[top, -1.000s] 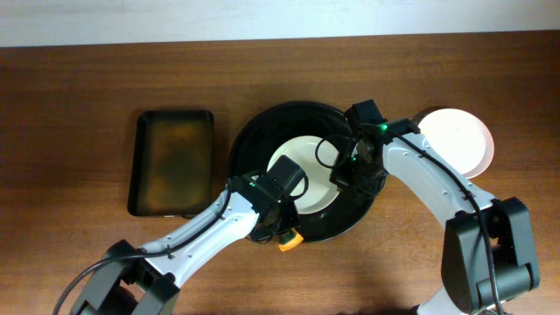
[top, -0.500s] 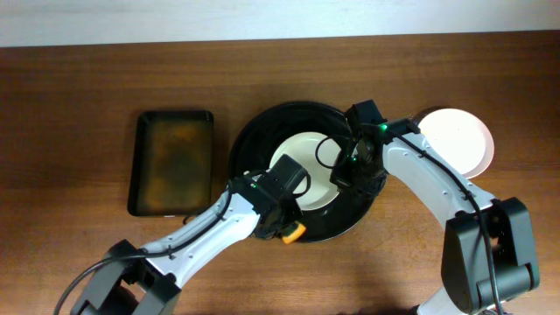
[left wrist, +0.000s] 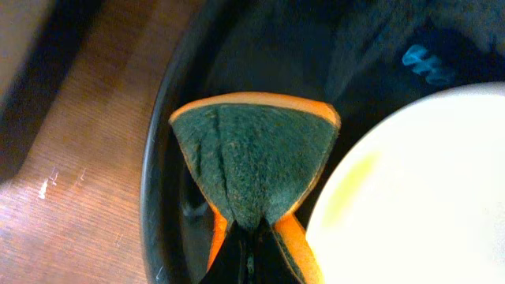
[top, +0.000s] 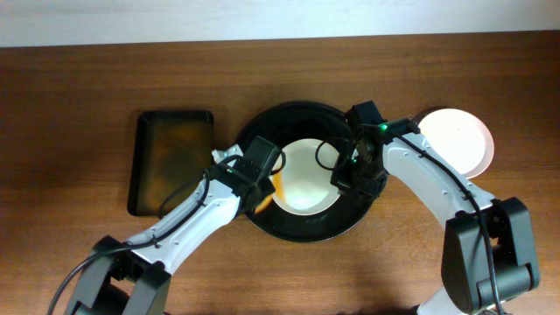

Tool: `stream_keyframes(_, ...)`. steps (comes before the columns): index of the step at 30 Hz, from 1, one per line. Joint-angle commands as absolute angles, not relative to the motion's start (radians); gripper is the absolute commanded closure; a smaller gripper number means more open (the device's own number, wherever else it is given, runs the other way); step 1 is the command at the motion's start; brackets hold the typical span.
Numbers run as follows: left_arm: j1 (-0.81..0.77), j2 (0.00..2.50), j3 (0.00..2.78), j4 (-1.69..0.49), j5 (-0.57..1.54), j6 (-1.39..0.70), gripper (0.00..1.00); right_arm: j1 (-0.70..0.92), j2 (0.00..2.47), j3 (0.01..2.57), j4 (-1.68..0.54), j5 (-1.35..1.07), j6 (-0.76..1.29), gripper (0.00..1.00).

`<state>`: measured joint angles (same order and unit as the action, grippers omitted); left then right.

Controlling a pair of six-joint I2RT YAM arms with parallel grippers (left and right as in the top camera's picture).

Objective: Clean dirty plates on tray and stack at the side
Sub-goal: 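Tilt the plate with the right gripper and scrub it with the sponge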

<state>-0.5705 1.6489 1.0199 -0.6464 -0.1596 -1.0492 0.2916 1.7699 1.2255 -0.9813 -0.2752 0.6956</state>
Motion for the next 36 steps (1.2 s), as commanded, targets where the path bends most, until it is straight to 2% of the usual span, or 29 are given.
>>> stream_keyframes(1, -0.59, 1.634, 1.014, -0.751, -0.063, -1.042, 1.0, 0.295, 1.76, 1.229, -0.984, -0.277, 0.685, 0.96)
stream_keyframes(4, -0.606, 1.638, 1.014, -0.763, -0.064, -1.042, 1.0, 0.295, 1.76, 1.229, -0.984, -0.277, 0.685, 0.96)
stream_keyframes(8, -0.729, 1.687, 1.014, -0.704, -0.061, -1.078, 1.0, 0.295, 1.76, 1.229, -0.988, -0.278, 0.685, 0.96)
stream_keyframes(12, -0.75, 1.688, 1.014, -0.617, -0.052, -1.088, 1.0, 0.295, 1.76, 1.229, -0.988, -0.277, 0.685, 0.96)
stream_keyframes(18, -0.749, 1.688, 1.014, -0.511, -0.366, -1.087, 1.0, 0.295, 1.76, 1.229, -0.992, -0.277, 0.685, 0.96)
stream_keyframes(21, -0.696, 1.688, 1.014, -0.508, -0.416, -1.077, 1.0, 0.295, 1.76, 1.229, -0.996, -0.277, 0.668, 0.96)
stream_keyframes(24, -0.638, 1.687, 1.016, -0.504, -0.415, -0.974, 1.0, 0.295, 1.76, 1.229, -0.998, -0.276, 0.665, 0.96)
stream_keyframes(30, -0.632, 1.581, 1.02, -0.434, -0.399, -0.649, 1.0, 0.294, 1.76, 1.229, -1.026, -0.149, 0.654, 0.96)
stream_keyframes(33, -0.632, 1.571, 1.02, -0.346, -0.208, -0.516, 1.0, 0.294, 1.76, 1.229, -1.026, -0.145, 0.65, 0.96)
stream_keyframes(36, -0.632, 1.573, 1.02, -0.322, -0.152, -0.499, 1.0, 0.294, 1.76, 1.229, -1.026, -0.145, 0.643, 0.96)
